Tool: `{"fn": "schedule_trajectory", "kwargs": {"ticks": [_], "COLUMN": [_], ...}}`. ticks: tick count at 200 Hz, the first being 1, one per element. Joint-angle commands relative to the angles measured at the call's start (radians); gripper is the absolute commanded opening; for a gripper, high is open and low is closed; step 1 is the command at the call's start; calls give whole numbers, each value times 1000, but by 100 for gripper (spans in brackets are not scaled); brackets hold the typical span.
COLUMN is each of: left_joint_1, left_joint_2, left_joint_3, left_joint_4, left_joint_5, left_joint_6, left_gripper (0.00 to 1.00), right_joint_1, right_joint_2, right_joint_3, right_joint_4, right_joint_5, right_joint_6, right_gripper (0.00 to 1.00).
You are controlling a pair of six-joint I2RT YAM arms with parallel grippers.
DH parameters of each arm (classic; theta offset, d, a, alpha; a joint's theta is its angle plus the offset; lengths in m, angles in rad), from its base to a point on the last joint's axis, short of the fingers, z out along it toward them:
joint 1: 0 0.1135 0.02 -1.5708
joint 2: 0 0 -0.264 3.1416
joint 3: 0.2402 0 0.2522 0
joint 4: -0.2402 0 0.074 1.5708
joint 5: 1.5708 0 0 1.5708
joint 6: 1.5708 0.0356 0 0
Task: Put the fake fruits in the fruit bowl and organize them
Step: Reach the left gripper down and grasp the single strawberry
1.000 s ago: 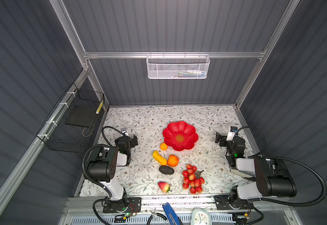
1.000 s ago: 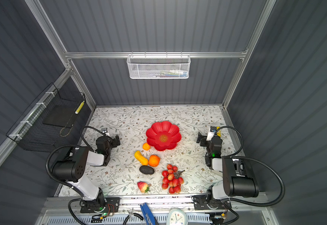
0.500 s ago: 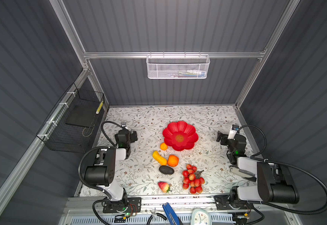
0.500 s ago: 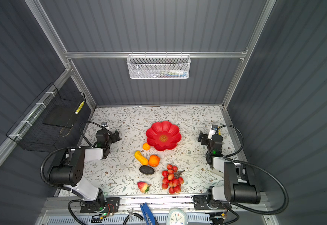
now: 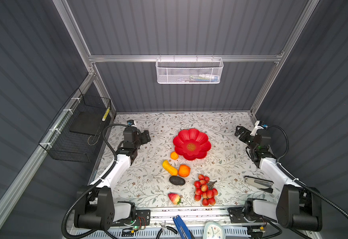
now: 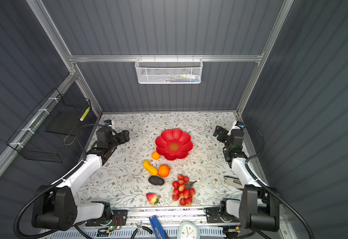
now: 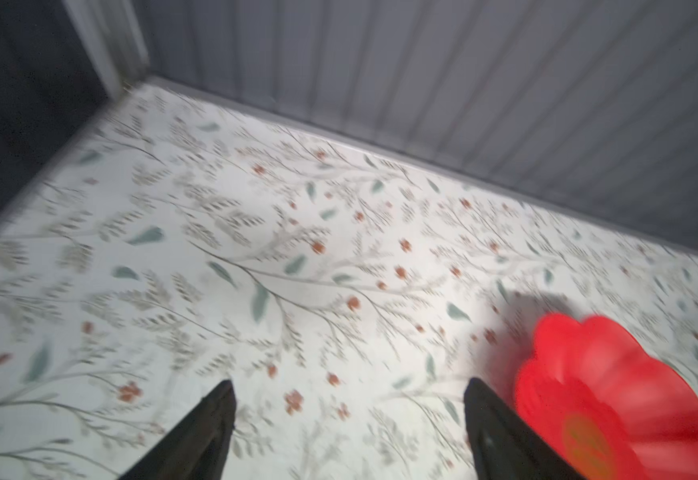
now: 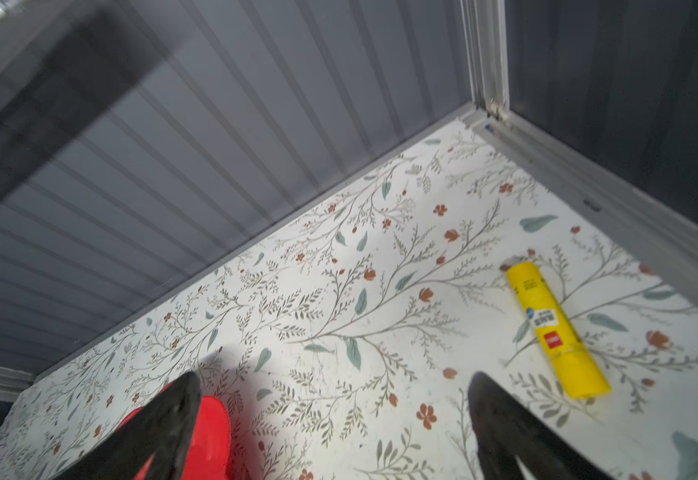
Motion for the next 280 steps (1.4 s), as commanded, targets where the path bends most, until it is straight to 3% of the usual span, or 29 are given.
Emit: {"fn": "schedule_trajectory", "kwargs": {"ticks": [1,55,95,142,204,280], "left_joint_1": [-133,-388,-660,-895,-1005,-1015], "left_joint_2": [-11,-181,-251,-224,12,96], "left_joint_3": [10,4,19,-30,-55,-101], "left_joint_4": [-315,-658,-854,-893,-693,-640], "left_joint_5": [76,74,41,-4,29,98], "left_joint_6": [-86,-229,-366,-533,-562,-569], "left_gripper": [85,86,87,89,93,85], "right_joint_1": [6,18,18,19,18,18], "right_joint_2": [30,52,71,73,48,48], "right_joint_3": [49,61,89,88,60,60], "right_joint_4": [-173,-234,-254,-248,-245,-241], "right_joint_5": [-67,-43,-27,-44,-43,-44], "right_joint_6": [48,34,14,20,17,14], "right_gripper": [99,99,99,99,99,99]}}
